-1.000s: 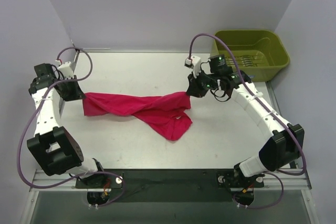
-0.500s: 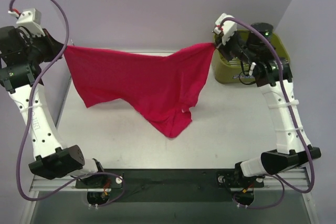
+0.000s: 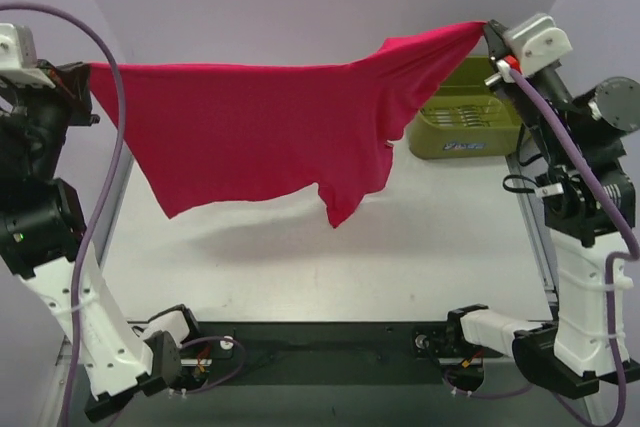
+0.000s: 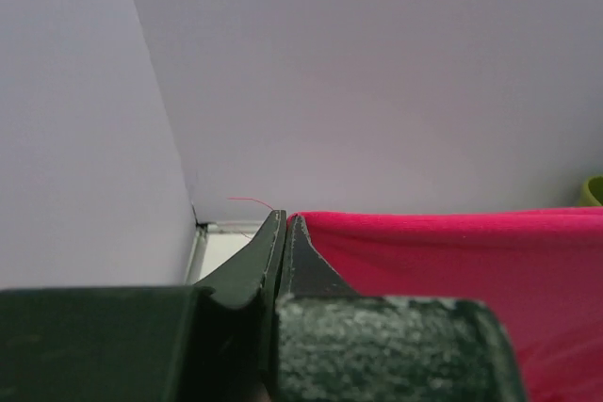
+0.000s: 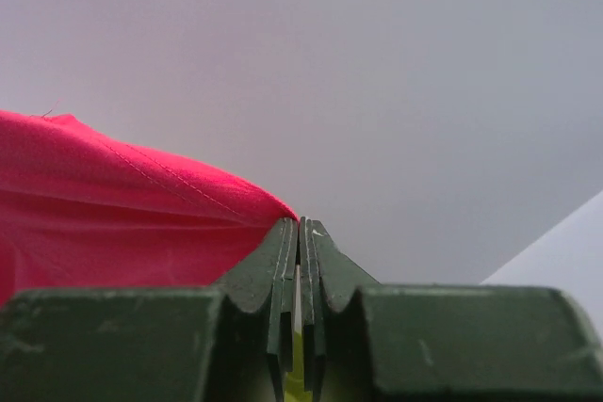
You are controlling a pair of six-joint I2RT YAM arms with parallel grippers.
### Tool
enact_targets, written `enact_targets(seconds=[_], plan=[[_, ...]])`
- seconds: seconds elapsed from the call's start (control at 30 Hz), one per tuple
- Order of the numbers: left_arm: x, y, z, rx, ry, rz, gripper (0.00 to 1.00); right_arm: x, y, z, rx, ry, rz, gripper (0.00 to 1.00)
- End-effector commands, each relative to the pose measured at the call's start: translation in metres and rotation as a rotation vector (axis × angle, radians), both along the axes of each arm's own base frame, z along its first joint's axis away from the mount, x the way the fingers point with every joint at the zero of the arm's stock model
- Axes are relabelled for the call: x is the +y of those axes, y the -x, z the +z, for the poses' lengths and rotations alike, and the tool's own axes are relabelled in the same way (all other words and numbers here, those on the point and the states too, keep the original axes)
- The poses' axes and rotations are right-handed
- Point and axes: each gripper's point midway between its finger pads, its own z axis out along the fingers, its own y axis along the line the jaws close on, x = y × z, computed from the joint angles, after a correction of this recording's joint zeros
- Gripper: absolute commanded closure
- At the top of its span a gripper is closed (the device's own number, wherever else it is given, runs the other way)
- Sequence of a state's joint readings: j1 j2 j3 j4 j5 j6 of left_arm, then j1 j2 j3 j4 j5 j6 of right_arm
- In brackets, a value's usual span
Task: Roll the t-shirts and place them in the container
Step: Flatten out the T-shirt at the center of the board.
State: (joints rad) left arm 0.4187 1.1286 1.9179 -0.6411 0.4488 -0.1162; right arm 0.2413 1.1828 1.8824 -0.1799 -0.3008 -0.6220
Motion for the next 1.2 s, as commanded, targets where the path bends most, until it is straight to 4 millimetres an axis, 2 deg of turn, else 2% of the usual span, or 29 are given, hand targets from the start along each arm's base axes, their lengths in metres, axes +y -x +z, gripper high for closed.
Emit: enact_targets(seconds=[0.0, 0.2, 0.3, 0.4, 0.43, 0.5, 0.53, 0.6, 0.63, 0.7, 0.73, 0.8, 0.83, 0.87, 0.93, 0.97, 1.03, 1.07, 1.1, 1.13, 1.17], plan=[[0.001, 0.054, 0.064, -0.249, -0.084, 0.139, 1.0, -0.027, 0.068, 0.073, -0.258, -0.047, -0.057, 1.0], [-0.006, 0.106, 0.1, -0.408, -0.094, 0.218, 1.0, -0.039, 0.135, 0.101, -0.388, -0.057, -0.041, 1.0], [-0.007, 0.132, 0.119, -0.486, -0.113, 0.271, 1.0, -0.042, 0.159, 0.108, -0.435, -0.05, -0.036, 1.0], [-0.009, 0.143, 0.129, -0.512, -0.172, 0.292, 1.0, -0.047, 0.178, 0.115, -0.481, -0.044, -0.046, 1.0], [-0.013, 0.153, 0.138, -0.538, -0.191, 0.291, 1.0, -0.049, 0.183, 0.117, -0.493, -0.044, -0.051, 1.0], [-0.007, 0.145, 0.141, -0.509, -0.211, 0.307, 1.0, -0.051, 0.192, 0.123, -0.518, -0.044, -0.055, 1.0], [-0.006, 0.145, 0.151, -0.524, -0.218, 0.311, 1.0, -0.054, 0.2, 0.129, -0.541, -0.045, -0.061, 1.0], [-0.003, 0.14, 0.156, -0.518, -0.249, 0.317, 1.0, -0.055, 0.2, 0.133, -0.553, -0.035, -0.075, 1.0], [-0.002, 0.135, 0.163, -0.524, -0.27, 0.316, 1.0, -0.056, 0.198, 0.137, -0.56, -0.026, -0.086, 1.0], [0.0, 0.124, 0.164, -0.498, -0.326, 0.319, 1.0, -0.055, 0.191, 0.138, -0.566, 0.008, -0.105, 1.0], [0.003, 0.107, 0.161, -0.468, -0.347, 0.301, 1.0, -0.053, 0.178, 0.134, -0.544, 0.025, -0.115, 1.0], [0.005, 0.082, 0.145, -0.391, -0.386, 0.268, 1.0, -0.05, 0.155, 0.124, -0.503, 0.049, -0.126, 1.0], [0.003, 0.061, 0.132, -0.342, -0.4, 0.209, 1.0, -0.042, 0.125, 0.102, -0.433, 0.079, -0.119, 1.0], [0.006, 0.035, 0.103, -0.243, -0.401, 0.167, 1.0, -0.037, 0.11, 0.089, -0.402, 0.117, -0.114, 1.0], [0.001, -0.001, 0.059, -0.113, -0.406, 0.048, 1.0, -0.026, 0.076, 0.053, -0.315, 0.172, -0.097, 1.0], [0.006, -0.027, 0.013, 0.014, -0.382, 0.004, 1.0, -0.018, 0.043, 0.012, -0.215, 0.209, -0.081, 1.0], [0.006, -0.055, -0.047, 0.156, -0.357, -0.066, 1.0, -0.01, 0.008, -0.034, -0.103, 0.252, -0.071, 1.0], [0.011, -0.075, -0.108, 0.285, -0.342, -0.1, 1.0, -0.004, -0.018, -0.083, 0.004, 0.285, -0.055, 1.0], [0.011, -0.082, -0.136, 0.337, -0.347, -0.119, 1.0, -0.001, -0.03, -0.107, 0.049, 0.308, -0.045, 1.0], [0.004, -0.091, -0.164, 0.385, -0.355, -0.151, 1.0, 0.005, -0.052, -0.142, 0.128, 0.338, -0.028, 1.0], [0.007, -0.1, -0.192, 0.429, -0.39, -0.152, 1.0, 0.01, -0.066, -0.182, 0.209, 0.367, -0.009, 1.0]])
